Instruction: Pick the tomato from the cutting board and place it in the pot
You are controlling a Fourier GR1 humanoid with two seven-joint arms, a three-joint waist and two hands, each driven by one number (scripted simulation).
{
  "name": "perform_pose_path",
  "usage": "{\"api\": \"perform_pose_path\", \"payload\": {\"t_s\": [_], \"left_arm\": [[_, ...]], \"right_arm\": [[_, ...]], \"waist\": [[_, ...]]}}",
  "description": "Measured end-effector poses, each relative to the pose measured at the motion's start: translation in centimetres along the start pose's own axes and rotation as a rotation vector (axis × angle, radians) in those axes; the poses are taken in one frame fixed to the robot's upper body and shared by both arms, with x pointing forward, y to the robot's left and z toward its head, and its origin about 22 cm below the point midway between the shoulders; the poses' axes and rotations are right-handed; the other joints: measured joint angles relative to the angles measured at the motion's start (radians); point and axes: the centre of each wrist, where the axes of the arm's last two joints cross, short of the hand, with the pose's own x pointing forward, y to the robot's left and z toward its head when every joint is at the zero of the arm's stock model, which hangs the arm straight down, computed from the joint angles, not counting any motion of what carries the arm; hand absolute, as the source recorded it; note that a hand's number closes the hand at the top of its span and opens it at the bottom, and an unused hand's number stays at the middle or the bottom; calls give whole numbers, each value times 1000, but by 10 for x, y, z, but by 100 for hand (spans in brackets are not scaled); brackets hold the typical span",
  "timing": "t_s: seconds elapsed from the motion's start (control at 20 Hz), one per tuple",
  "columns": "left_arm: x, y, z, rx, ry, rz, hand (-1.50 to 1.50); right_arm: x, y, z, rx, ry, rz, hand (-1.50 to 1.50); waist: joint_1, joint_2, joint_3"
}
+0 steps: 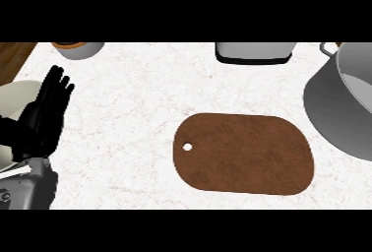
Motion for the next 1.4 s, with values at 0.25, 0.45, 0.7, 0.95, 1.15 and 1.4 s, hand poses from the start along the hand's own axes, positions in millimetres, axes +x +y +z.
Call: {"api": "perform_pose_path", "payload": {"t_s": [0.25, 0.45, 0.7, 0.95, 1.15, 1.4], "left_arm": [[5, 1, -4, -7, -3, 0, 0], [1, -2, -7, -15, 0, 1, 0], [-1, 0, -7, -17, -9, 4, 0], [-1, -6, -7, -21, -13, 4, 0], [3, -8, -9, -25, -20, 2, 0], [4, -6, -8, -31, -17, 6, 0]], "right_arm": [[-18, -1, -15, -79, -2, 199, 150], [-42, 7, -28, -127, 13, 368, 150], [-73, 22, -52, -116, 25, 435, 150], [-99, 19, -58, -45, 109, 436, -150], [-113, 20, -55, 40, 167, 375, -150], [-121, 20, -54, 125, 165, 216, -150]], "waist": [[10, 5, 1], [18, 5, -3], [18, 2, -5], [19, 0, -12], [22, -1, -20], [22, -3, -25]]}}
